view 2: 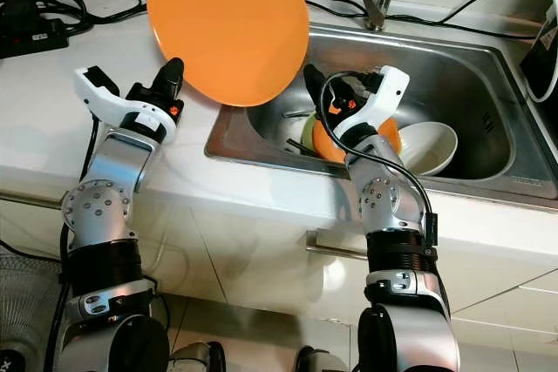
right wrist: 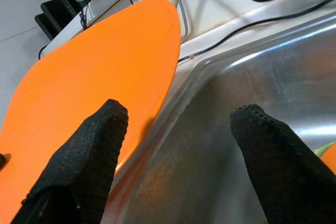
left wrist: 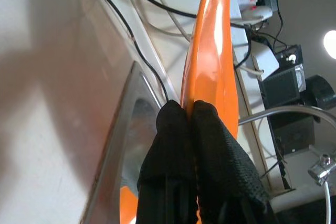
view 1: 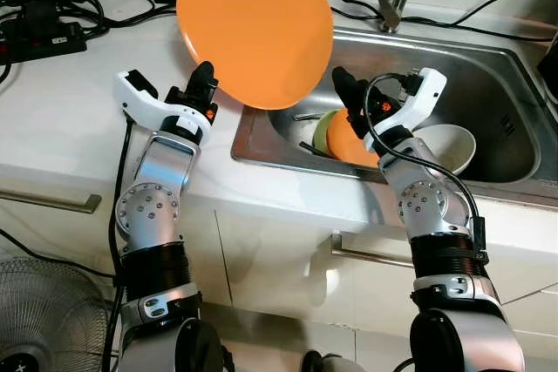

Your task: Kitchen organization

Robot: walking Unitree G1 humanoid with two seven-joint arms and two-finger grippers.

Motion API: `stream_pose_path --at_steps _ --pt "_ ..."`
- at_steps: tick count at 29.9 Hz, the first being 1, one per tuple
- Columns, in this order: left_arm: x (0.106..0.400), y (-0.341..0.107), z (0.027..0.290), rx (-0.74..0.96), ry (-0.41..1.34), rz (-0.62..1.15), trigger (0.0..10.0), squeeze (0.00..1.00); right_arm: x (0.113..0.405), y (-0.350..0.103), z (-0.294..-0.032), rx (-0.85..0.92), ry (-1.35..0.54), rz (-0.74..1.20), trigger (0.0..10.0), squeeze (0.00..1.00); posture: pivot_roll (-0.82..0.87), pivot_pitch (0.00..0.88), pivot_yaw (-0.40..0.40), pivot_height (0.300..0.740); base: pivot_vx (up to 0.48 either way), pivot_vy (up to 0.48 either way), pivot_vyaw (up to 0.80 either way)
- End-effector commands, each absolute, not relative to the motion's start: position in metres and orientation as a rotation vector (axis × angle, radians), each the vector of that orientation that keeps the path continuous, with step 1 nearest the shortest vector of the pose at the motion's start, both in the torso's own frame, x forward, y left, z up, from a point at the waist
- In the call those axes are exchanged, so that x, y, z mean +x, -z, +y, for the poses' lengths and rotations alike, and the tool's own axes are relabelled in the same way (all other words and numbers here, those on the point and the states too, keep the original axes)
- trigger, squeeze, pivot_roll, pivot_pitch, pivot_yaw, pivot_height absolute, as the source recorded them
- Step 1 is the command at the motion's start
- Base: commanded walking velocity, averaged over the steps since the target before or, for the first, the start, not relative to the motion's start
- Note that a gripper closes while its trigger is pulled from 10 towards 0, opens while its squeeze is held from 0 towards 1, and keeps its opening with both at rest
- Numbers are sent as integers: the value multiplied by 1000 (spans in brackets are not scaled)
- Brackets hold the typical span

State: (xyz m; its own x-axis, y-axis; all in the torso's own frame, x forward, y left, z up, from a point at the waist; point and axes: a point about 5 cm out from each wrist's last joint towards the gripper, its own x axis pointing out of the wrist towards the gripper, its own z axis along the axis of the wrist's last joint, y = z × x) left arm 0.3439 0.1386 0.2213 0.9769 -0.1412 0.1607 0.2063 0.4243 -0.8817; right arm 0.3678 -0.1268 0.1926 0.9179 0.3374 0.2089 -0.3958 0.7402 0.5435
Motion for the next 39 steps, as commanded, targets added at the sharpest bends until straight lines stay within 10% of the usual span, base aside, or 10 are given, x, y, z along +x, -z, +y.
stream_pose_path --at_steps 1,7,9,10,28,29,30,31,33,39 --pt "339 -231 126 -1133 307 -101 10000 0 369 -199 -127 625 -407 -110 10000 1000 -16 94 -27 740 0 0 0" --pt "338 -232 125 -1129 318 -98 10000 0 368 -200 -122 653 -441 -99 10000 1000 -18 93 -24 740 0 0 0" --pt "338 -232 124 -1128 321 -98 10000 0 368 -199 -121 636 -446 -92 10000 851 -18 90 -25 740 0 0 0" --pt "338 -232 124 -1127 323 -97 10000 0 368 -197 -120 622 -446 -83 10000 0 -18 90 -25 740 0 0 0" --pt "336 -224 117 -1068 367 -42 10000 0 369 -189 -118 676 -427 -37 10000 0 -10 88 -26 740 0 0 0" --pt "336 -223 117 -1066 368 -39 10000 0 369 -190 -119 688 -425 -45 9569 0 -11 89 -26 740 0 0 0" --pt "336 -223 117 -1065 368 -37 10000 0 369 -191 -119 692 -426 -48 6196 0 -11 89 -26 740 0 0 0" --pt "336 -223 117 -1064 368 -36 10000 0 369 -191 -119 693 -426 -50 6196 0 -11 89 -26 740 0 0 0" --pt "336 -223 117 -1063 371 -33 10000 0 369 -192 -119 704 -432 -55 0 0 -12 90 -25 740 0 0 0" --pt "336 -220 114 -1063 382 -15 10000 0 369 -192 -119 730 -433 -51 0 0 -15 92 -23 740 0 0 0"
